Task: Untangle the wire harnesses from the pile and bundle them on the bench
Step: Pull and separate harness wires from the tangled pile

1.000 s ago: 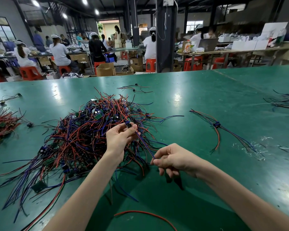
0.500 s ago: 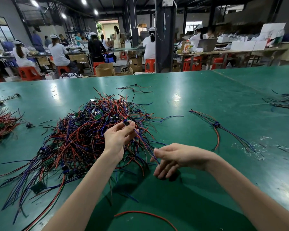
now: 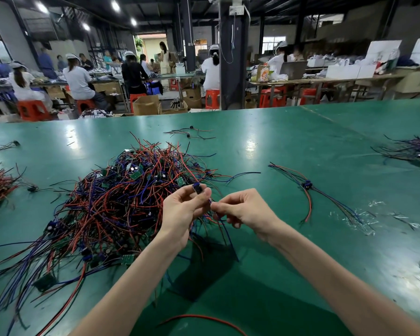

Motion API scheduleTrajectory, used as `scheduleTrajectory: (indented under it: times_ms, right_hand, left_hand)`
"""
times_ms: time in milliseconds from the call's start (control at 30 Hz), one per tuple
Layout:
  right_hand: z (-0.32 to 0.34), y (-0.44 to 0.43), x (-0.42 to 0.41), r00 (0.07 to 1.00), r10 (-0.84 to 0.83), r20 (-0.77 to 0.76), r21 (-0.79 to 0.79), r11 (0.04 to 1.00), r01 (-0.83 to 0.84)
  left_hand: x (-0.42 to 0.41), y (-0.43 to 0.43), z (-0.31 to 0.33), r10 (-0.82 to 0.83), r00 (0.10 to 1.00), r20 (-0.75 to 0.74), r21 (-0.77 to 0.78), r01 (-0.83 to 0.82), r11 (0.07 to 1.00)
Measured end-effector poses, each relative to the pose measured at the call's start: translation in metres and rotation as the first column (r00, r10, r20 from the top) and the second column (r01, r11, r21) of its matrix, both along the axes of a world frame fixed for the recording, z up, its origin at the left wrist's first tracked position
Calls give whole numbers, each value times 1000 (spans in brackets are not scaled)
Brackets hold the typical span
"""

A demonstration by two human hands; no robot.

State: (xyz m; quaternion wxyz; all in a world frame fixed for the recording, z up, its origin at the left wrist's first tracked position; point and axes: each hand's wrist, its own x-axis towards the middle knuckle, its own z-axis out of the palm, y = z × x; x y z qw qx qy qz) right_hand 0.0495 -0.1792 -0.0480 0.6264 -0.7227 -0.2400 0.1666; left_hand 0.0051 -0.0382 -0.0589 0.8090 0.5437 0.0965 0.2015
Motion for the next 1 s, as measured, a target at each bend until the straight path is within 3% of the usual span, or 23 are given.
scheduleTrajectory:
  times_ms: [167, 300, 533, 667, 800, 1000]
  right_hand:
    - [-1, 0, -3, 1000, 10, 26, 5, 1000, -10]
    - [7, -4, -3, 999, -2, 48, 28, 1000, 0]
    - [60, -66, 72, 960, -276, 54, 71, 960, 272]
    - [60, -116, 126, 924, -380, 40, -133, 915, 382]
    - [27, -145, 148, 911, -410, -38, -431, 829, 355]
    - [-4, -155, 155, 860, -509, -6, -630, 670, 392]
  left_hand:
    - [-1, -4, -4, -2, 1000, 9, 44, 1, 999]
    - [-1, -1, -2, -114, 993, -29, 33, 115, 993]
    - [-1, 1, -4, -219, 967, -134, 91, 232, 968]
    - [-1, 3, -4, -221, 966, -136, 101, 235, 967]
    - [-2, 2, -5, -236, 962, -136, 92, 250, 964]
    - [-2, 3, -4, -241, 961, -137, 98, 255, 962]
